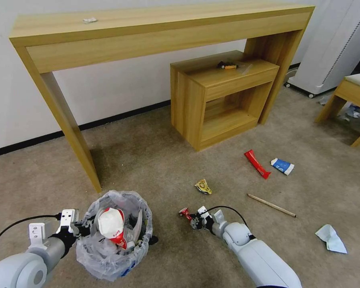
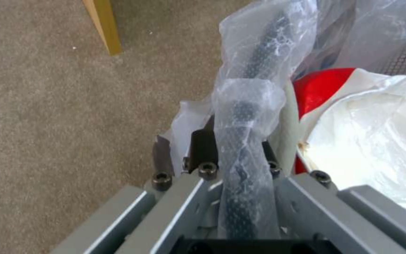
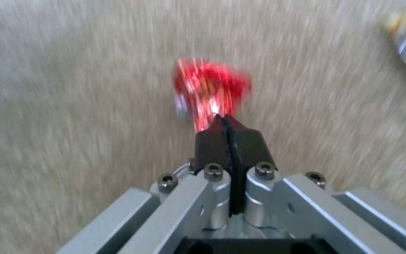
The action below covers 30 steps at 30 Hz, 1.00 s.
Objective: Pick up the trash bin and place the garbage on the floor into it.
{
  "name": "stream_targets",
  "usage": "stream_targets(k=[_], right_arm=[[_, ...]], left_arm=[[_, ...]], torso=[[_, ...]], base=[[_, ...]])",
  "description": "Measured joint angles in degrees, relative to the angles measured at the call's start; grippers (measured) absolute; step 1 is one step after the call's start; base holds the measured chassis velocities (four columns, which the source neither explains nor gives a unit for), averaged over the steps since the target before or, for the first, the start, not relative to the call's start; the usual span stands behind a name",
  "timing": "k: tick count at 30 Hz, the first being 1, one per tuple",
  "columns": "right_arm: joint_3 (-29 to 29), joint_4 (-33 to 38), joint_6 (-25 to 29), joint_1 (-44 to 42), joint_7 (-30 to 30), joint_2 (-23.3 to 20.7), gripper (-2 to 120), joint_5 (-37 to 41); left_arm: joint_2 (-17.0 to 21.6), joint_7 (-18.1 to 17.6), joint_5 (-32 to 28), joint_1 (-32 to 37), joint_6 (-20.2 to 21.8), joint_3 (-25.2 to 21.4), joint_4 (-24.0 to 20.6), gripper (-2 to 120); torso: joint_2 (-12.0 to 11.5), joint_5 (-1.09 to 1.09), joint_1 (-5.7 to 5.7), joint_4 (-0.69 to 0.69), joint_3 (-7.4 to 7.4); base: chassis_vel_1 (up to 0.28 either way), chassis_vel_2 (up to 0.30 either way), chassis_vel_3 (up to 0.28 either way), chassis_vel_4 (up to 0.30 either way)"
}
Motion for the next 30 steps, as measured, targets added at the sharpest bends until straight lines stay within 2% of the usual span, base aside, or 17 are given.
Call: stream_targets(k=[5, 10, 15, 19, 21, 23, 25, 26, 29, 30], right_arm=[[0.1, 5.7, -0.8, -0.4, 0.8, -2.0, 0, 1.1], [0.1, 6.8, -1.0, -0.7, 1.4, -3.1, 0, 1.2], [0.3, 8.8, -4.3, -1.8, 3.4, -4.2, 0, 1.2], [0.3, 8.6, -6.0, -1.5, 2.9, -5.3, 15, -0.8], [0.1, 8.0, -6.1, -1.1, 2.7, -5.4, 18, -1.4], [-0.4, 7.3, -6.6, -0.4, 2.5, -5.2, 29, -1.7], [-1.0, 6.4, -8.0, 0.5, 2.3, -4.6, 39, -1.3], [-1.0, 6.4, -8.0, 0.5, 2.3, -4.6, 39, -1.3], [-1.9, 3.6, -8.0, 2.0, 1.5, -3.0, 52, -0.8], [-1.9, 3.6, -8.0, 2.0, 1.5, -3.0, 52, -0.8]], left_arm=[[0.0, 0.1, 0.0, -0.3, 0.0, 0.0, 0.4, 0], [0.1, 0.2, 0.0, -0.4, 0.0, 0.0, 0.5, 0], [0.1, 0.3, 0.0, -0.4, 0.0, -0.2, 0.5, 0], [0.0, 0.6, 0.3, -0.2, 0.0, -0.3, 0.6, 0], [-0.1, 0.7, 0.5, -0.1, 0.0, -0.3, 0.6, 0], [-0.2, 0.8, 0.7, -0.1, 0.0, -0.2, 0.7, 0], [-0.2, 0.8, 0.8, -0.2, 0.0, -0.1, 0.7, 0], [-0.2, 0.8, 0.8, -0.2, 0.0, -0.1, 0.7, 0], [-0.2, 0.8, 0.8, -0.3, 0.0, 0.0, 0.7, 0], [-0.2, 0.8, 0.8, -0.3, 0.0, 0.0, 0.7, 0]], torso=[[0.0, 0.00, 0.00, 0.00, -0.01], [0.0, 0.00, 0.00, 0.00, -0.01], [0.0, 0.01, 0.00, 0.00, -0.01], [0.0, 0.00, 0.00, 0.00, -0.01], [0.0, 0.00, 0.01, 0.00, -0.01], [0.0, 0.01, 0.00, 0.01, -0.01], [0.0, 0.00, 0.00, 0.01, -0.01], [0.0, 0.00, 0.00, 0.01, -0.01], [0.0, 0.01, 0.00, 0.01, -0.01], [0.0, 0.01, 0.00, 0.01, -0.01]], base=[[0.000, 0.000, 0.000, 0.000], [0.000, 0.000, 0.000, 0.000], [0.000, 0.000, 0.000, 0.000], [0.000, 0.000, 0.000, 0.000], [0.000, 0.000, 0.000, 0.000], [0.000, 0.000, 0.000, 0.000], [0.000, 0.000, 0.000, 0.000], [0.000, 0.000, 0.000, 0.000], [0.000, 0.000, 0.000, 0.000], [0.000, 0.000, 0.000, 0.000]])
